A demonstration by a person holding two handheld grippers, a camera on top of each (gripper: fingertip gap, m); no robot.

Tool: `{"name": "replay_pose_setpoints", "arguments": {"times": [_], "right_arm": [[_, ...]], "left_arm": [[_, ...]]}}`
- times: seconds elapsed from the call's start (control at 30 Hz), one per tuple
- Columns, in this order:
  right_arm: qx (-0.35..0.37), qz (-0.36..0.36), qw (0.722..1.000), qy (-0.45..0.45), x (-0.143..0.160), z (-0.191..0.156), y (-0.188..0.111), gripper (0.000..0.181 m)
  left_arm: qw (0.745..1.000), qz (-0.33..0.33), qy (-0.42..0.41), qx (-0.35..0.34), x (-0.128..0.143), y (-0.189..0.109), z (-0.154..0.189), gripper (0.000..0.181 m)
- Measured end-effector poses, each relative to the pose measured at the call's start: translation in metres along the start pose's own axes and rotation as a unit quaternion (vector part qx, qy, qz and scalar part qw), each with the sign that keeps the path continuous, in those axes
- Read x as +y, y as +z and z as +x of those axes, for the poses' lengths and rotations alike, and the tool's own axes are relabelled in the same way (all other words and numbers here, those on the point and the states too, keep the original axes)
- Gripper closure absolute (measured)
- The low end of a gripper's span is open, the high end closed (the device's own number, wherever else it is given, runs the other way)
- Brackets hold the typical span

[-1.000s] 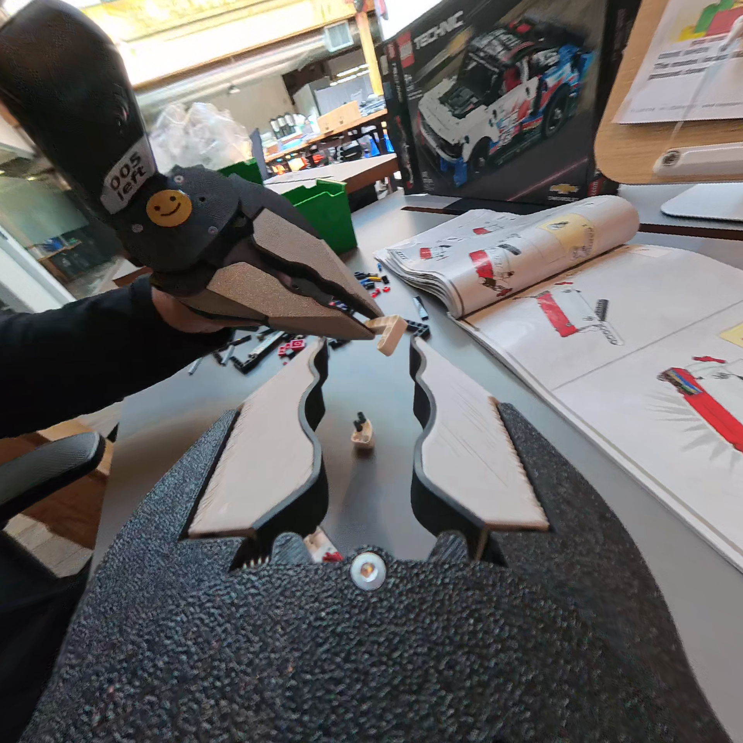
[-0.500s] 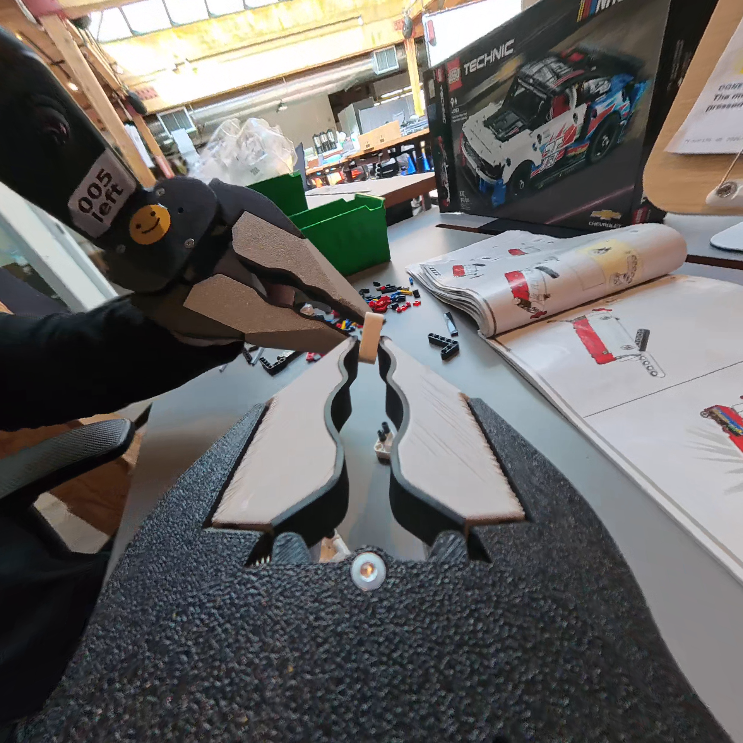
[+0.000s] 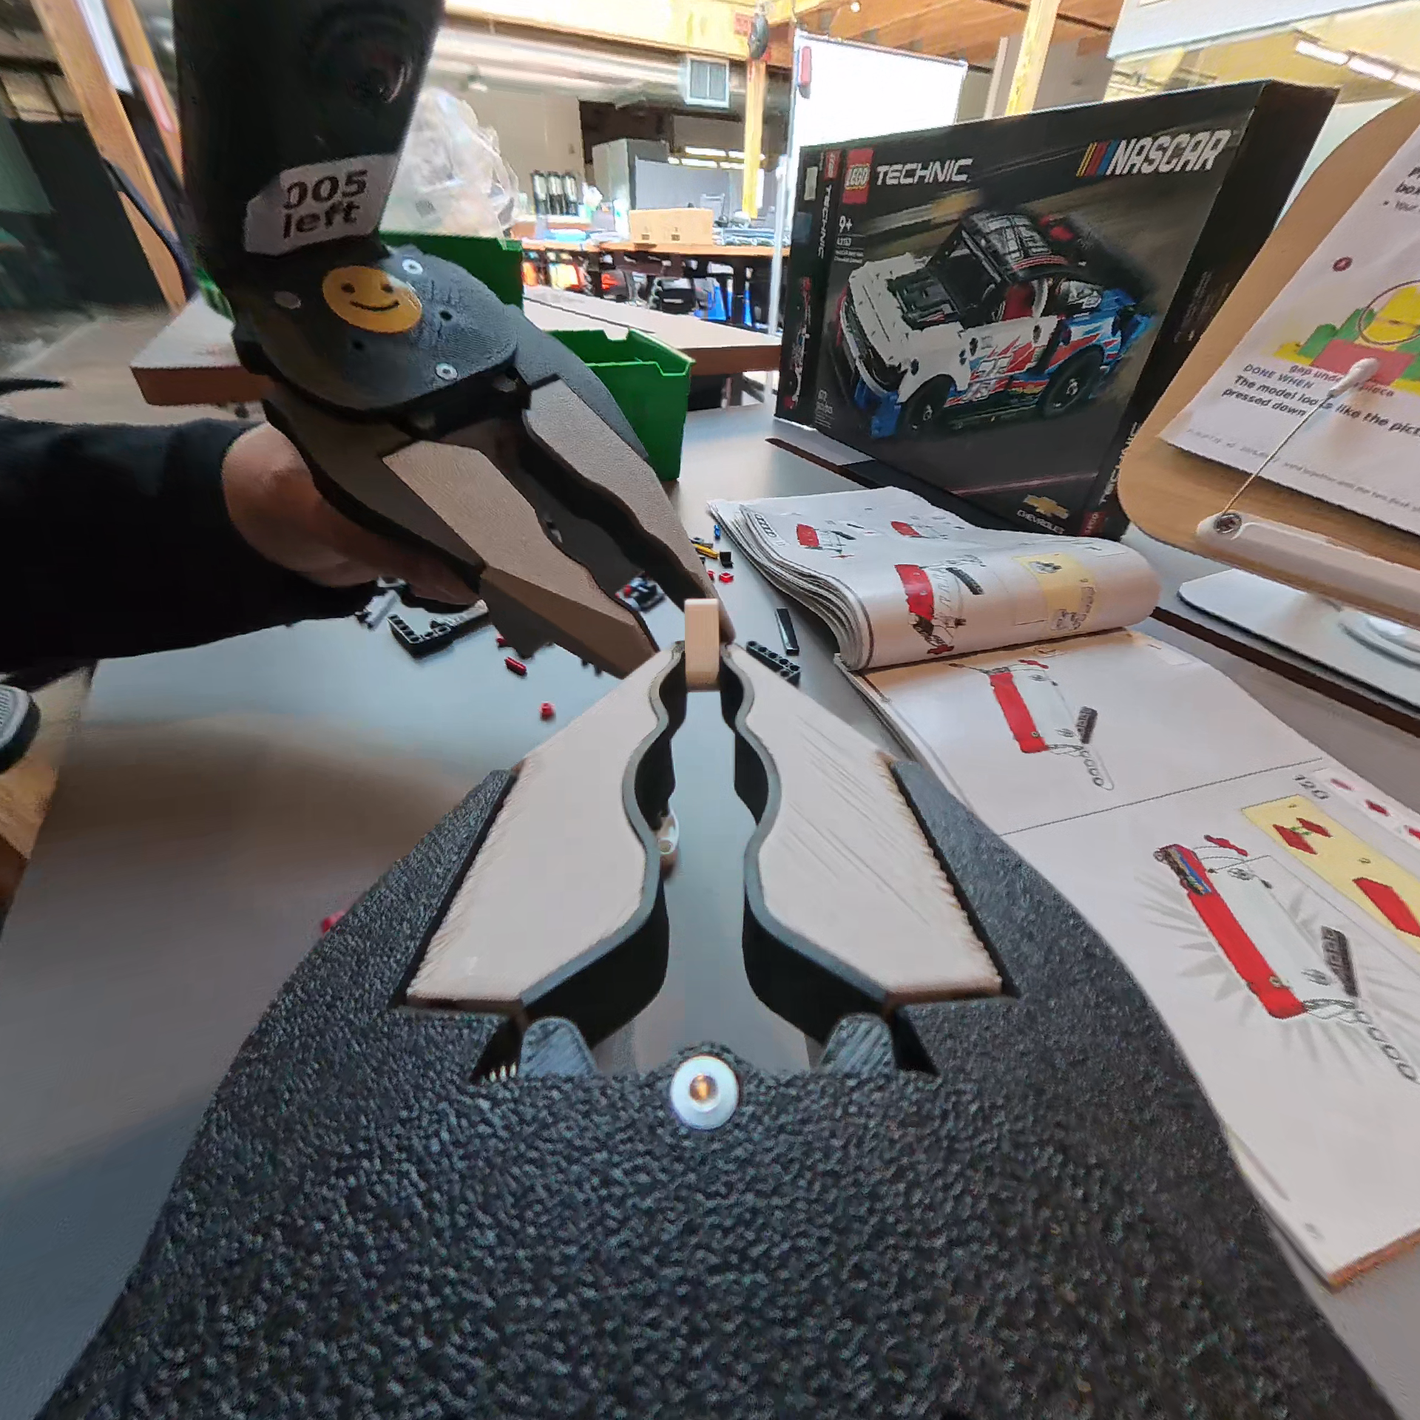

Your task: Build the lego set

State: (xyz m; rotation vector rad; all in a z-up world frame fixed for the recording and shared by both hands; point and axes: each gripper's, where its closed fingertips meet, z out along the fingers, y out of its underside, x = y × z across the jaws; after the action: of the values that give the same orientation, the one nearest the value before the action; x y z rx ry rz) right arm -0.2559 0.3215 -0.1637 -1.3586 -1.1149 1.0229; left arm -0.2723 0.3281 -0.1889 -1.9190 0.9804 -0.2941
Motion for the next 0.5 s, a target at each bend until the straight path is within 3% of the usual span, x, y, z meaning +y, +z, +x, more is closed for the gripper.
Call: {"name": "replay_pose_setpoints", "arguments": {"times": [0.13,0.27,0.43,0.5], "right_arm": [[-0.025,0.018,0.997,0.073,-0.003,0.002,-0.001,0.174],[-0.036,0.026,0.991,0.124,-0.003,0.007,-0.002,0.174],[-0.024,0.023,0.992,0.121,-0.003,0.01,-0.004,0.173],[0.01,0.028,0.994,0.102,-0.005,0.019,-0.007,0.174]], "left_arm": [[0.999,-0.008,0.048,-0.008,-0.007,0.007,0.006,0.162],[0.996,-0.005,0.085,-0.033,-0.015,0.008,0.003,0.175],[0.993,-0.022,0.112,-0.016,-0.012,0.006,0.005,0.177],[0.996,-0.024,0.083,0.014,-0.014,0.002,-0.004,0.166]]}}
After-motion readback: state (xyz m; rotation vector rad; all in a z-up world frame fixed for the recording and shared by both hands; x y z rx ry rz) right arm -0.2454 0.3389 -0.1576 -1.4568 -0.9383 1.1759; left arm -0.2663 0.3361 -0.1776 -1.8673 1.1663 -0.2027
